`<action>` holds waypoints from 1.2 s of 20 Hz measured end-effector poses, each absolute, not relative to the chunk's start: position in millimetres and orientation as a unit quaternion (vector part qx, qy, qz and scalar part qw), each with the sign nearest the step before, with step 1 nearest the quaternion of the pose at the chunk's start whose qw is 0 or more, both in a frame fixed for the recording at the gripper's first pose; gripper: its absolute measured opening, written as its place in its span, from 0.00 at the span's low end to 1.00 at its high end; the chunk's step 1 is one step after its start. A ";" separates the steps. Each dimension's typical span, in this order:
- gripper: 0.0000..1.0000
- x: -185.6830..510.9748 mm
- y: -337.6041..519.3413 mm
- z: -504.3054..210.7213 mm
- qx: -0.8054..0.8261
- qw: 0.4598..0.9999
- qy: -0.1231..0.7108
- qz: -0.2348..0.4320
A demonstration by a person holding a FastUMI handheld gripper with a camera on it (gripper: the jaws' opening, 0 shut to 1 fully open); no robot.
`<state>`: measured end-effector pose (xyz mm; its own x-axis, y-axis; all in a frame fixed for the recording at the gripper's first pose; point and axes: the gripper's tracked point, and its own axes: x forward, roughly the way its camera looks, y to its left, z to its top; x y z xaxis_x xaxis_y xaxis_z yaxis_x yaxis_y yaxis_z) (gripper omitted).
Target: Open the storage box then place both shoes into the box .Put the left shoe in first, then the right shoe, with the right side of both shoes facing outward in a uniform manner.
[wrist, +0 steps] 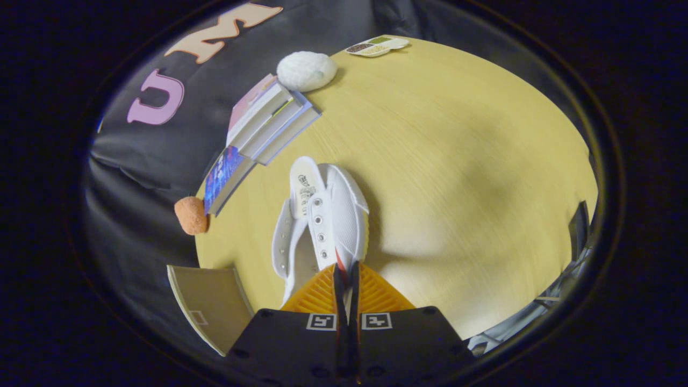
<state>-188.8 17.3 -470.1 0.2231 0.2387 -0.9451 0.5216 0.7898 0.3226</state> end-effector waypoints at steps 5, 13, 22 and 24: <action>0.03 -169.8 52.3 -451.1 0.333 0.724 0.600 -0.074; 0.03 -120.0 153.8 -361.4 0.385 0.735 0.558 0.027; 0.02 -134.7 321.3 -301.6 0.379 0.714 0.566 0.161; 0.02 -158.3 350.8 -308.1 0.371 0.700 0.585 0.170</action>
